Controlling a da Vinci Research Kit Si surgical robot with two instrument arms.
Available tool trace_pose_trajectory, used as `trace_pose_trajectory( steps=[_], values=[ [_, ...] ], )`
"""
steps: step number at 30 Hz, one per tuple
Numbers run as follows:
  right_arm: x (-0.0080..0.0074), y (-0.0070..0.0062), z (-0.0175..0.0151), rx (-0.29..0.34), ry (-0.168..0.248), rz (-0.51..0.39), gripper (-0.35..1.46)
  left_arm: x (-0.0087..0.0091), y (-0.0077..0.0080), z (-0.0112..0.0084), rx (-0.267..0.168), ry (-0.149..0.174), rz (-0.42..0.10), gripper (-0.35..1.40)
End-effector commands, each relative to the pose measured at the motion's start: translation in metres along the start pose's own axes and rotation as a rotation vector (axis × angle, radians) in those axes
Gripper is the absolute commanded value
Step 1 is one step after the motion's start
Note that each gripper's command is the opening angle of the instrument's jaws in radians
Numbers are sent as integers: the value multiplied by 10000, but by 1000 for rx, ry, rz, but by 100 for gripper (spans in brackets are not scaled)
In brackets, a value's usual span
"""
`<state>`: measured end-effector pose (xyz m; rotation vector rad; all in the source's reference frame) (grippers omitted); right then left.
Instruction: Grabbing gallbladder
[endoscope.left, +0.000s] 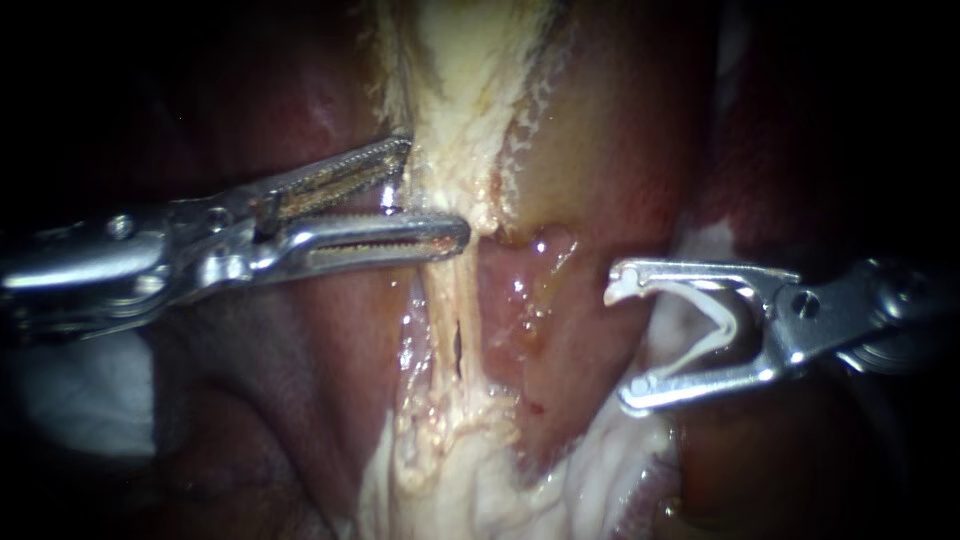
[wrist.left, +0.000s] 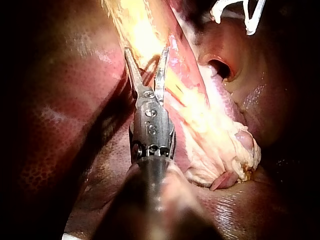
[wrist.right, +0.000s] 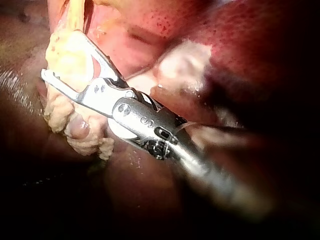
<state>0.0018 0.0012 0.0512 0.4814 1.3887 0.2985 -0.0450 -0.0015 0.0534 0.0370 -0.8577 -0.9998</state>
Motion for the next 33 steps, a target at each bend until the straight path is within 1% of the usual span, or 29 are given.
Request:
trace_pose_trajectory(
  steps=[1,3,4,6,8,9,11,12,14,15,18,19,20,24,33],
  values=[
    [0,0,0,0,0,0,56,0,1,1,3,2,-12,32],
    [0,0,0,0,0,0,56,1,4,3,8,11,-18,22],
    [0,0,0,0,0,0,56,1,6,5,11,11,-29,17],
    [0,0,0,0,0,0,56,1,9,7,10,23,-40,7],
    [0,0,0,0,0,0,56,2,13,10,16,29,-51,-8],
    [1,-1,0,0,0,0,56,2,14,11,22,30,-63,-15],
    [1,-1,0,0,0,0,56,0,16,11,23,30,-69,-25],
    [1,-1,0,0,0,0,56,-1,16,11,27,31,-82,-33],
    [1,-1,0,0,0,0,56,-5,16,9,34,33,-90,-35],
    [1,-1,0,0,0,0,56,-7,16,8,39,40,-90,-35],
    [1,-1,0,0,0,0,56,-13,14,4,70,79,-96,-35],
    [1,-1,0,0,0,0,56,-14,12,2,78,89,-96,-35],
    [1,-1,0,0,0,0,56,-14,11,1,84,93,-96,-35],
    [1,-1,0,0,0,0,56,-15,7,-1,109,96,-96,-35],
    [1,-1,-1,0,0,0,56,-15,6,-4,145,101,-97,-35]
  ],
)
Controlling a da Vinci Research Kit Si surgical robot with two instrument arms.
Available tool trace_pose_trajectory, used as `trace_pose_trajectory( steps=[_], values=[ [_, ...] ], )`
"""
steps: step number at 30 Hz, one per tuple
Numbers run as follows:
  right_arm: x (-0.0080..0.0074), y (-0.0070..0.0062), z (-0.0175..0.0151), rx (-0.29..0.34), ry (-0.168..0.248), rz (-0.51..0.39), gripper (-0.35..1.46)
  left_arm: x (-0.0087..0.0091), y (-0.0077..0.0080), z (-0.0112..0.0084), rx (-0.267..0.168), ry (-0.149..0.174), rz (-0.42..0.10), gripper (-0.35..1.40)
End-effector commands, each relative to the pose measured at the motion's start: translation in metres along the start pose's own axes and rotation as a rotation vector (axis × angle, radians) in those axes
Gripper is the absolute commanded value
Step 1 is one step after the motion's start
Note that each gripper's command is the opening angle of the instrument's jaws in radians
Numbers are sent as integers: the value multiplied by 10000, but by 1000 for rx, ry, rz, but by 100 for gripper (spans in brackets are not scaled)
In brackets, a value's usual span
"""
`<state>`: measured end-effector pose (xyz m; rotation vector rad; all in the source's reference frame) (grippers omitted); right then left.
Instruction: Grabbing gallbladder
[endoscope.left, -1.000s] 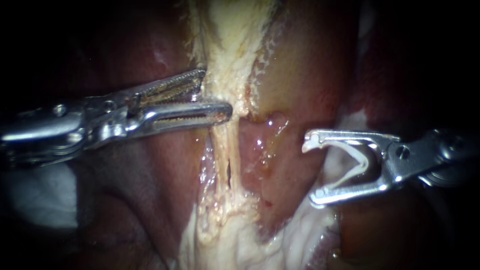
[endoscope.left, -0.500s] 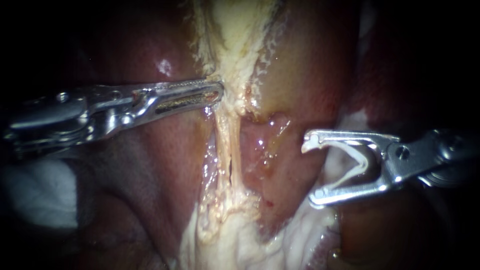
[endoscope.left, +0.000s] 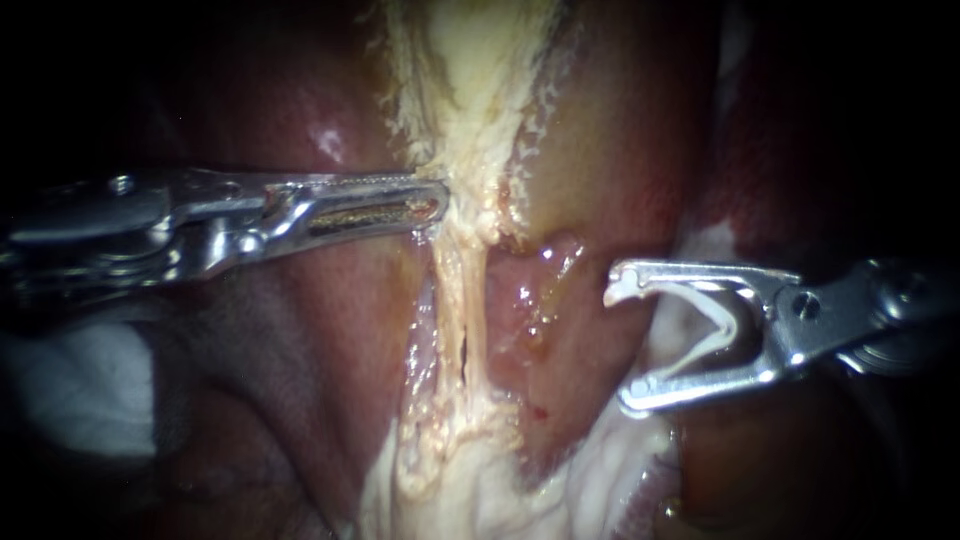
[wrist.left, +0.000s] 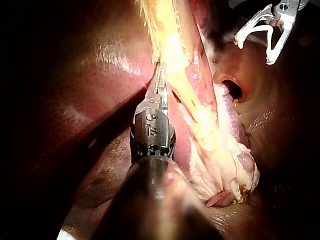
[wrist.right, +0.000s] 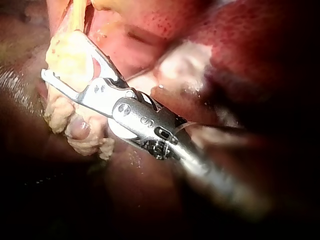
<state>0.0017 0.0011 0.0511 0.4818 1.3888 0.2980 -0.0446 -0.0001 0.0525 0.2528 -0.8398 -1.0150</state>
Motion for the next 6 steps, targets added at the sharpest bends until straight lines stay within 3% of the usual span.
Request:
trace_pose_trajectory(
  steps=[1,6],
  values=[
    [0,0,0,0,0,0,56,0,0,0,2,0,0,-35],
    [-1,1,0,-1,0,0,56,-2,-2,-2,7,1,-4,-35]
  ],
)
